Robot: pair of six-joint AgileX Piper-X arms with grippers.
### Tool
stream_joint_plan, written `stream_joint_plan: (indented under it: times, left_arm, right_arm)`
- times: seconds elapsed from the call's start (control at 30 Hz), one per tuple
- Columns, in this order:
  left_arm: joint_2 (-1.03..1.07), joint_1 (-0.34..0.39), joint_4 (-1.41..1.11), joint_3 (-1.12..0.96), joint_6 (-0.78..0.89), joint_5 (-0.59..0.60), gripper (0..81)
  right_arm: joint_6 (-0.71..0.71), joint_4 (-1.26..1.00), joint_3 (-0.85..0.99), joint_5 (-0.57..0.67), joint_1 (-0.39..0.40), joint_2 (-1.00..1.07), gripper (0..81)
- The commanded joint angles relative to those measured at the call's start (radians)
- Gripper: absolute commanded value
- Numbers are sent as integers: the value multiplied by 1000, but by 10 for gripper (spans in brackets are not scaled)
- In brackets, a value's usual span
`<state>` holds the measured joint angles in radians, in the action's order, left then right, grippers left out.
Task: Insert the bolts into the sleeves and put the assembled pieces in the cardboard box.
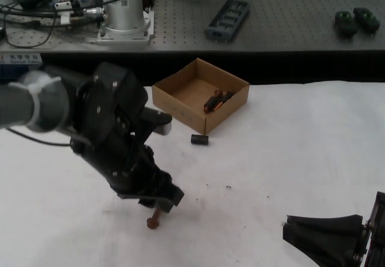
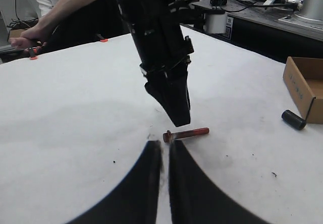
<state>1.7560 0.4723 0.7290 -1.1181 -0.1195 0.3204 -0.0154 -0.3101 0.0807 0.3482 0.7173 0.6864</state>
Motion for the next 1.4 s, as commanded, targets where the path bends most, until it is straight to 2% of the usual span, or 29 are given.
stream_joint_plan:
  times: [0.0, 0.7, 0.77, 1.03, 1.07, 1.23, 1.37]
  left_arm:
    - [-12, -1, -82, 53, 38, 6, 347]
    - [127, -1, -146, 83, 84, 6, 347]
    - [127, -1, -156, 83, 84, 6, 314]
    - [127, -1, -153, 83, 73, -3, 23]
    - [127, -1, -150, 83, 56, -3, 6]
    - [122, -1, -115, 83, -30, -55, 6]
    - [90, -1, -71, 83, -160, -164, 6]
  right_arm:
    - [0, -11, 1, -3, -6, -6, 58]
    - [0, -11, 1, -3, -6, -6, 58]
    - [0, -11, 1, -3, -6, -6, 58]
    - [0, -11, 1, -3, -6, -6, 58]
    - [0, -11, 1, -3, -6, -6, 58]
    - [0, -11, 1, -3, -6, -6, 58]
    - [0, -11, 1, -3, -6, -6, 58]
